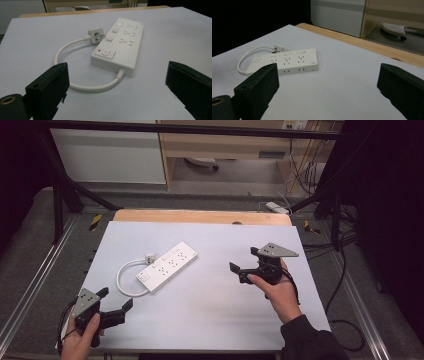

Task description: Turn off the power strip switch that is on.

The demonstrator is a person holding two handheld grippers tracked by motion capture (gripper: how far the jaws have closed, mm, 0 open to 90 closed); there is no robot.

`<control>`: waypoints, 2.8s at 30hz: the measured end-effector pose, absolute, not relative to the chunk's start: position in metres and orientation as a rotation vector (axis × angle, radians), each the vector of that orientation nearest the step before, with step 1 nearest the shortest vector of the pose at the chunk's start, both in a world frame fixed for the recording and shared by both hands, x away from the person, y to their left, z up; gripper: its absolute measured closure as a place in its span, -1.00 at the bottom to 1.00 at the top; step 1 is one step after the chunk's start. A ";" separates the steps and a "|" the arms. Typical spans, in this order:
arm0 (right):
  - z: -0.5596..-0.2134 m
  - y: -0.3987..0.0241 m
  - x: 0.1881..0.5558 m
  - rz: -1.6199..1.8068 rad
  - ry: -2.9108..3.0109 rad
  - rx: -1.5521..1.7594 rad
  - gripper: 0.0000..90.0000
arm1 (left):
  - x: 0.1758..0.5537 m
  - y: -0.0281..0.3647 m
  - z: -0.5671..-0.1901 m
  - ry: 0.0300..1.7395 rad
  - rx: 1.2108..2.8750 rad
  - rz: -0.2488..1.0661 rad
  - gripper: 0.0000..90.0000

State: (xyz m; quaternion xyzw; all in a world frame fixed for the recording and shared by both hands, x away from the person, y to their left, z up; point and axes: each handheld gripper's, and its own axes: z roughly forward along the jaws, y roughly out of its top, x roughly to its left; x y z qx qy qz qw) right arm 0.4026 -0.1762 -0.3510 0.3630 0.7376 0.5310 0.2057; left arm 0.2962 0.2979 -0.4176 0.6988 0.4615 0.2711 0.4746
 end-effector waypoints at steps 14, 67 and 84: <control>-0.344 -0.144 0.413 1.474 2.076 0.961 -0.87 | 0.296 0.297 -0.418 1.127 1.705 0.662 -0.89; -0.338 -0.090 0.459 1.464 2.085 0.927 -0.23 | 0.297 0.297 -0.418 1.124 1.711 0.660 -0.89; -0.342 -0.062 0.480 1.449 2.077 0.891 0.55 | 0.298 0.297 -0.418 1.123 1.705 0.660 -0.89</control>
